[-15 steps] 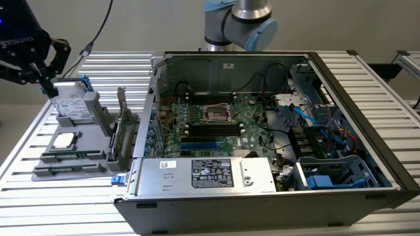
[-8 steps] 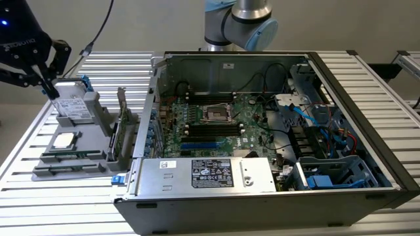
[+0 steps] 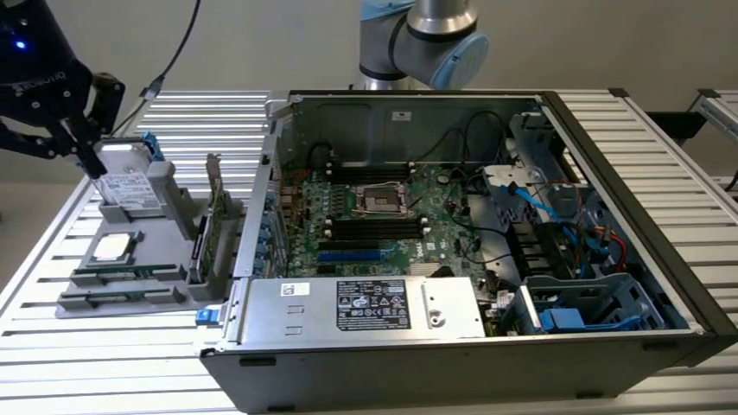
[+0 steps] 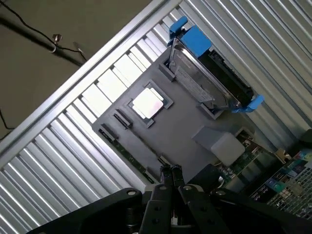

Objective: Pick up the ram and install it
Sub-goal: 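Pick up the ram and move it above insertion slot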

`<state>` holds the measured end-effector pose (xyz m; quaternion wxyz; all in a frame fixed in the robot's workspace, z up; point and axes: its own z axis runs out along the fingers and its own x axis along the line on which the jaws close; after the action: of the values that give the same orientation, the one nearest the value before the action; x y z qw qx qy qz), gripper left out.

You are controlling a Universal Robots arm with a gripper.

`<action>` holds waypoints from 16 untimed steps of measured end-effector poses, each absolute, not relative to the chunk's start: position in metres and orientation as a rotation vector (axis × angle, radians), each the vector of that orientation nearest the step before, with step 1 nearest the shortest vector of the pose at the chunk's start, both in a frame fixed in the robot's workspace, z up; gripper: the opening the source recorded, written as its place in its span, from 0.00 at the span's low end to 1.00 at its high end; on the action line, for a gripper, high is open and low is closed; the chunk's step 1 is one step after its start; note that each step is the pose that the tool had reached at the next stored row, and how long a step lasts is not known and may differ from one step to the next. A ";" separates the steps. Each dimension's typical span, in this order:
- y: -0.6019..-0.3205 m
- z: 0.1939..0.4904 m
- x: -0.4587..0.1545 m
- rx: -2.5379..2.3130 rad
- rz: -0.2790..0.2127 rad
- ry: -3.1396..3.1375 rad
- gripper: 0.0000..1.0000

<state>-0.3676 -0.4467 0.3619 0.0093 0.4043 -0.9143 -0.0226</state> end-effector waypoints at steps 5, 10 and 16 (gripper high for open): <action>-0.447 0.357 -0.368 1.392 -0.079 -2.796 0.10; -0.447 0.353 -0.368 1.517 -0.090 -2.731 0.10; -0.447 0.348 -0.368 1.667 -0.107 -2.646 0.10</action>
<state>-0.3676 -0.4467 0.3482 0.0064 0.5327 -0.8456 -0.0341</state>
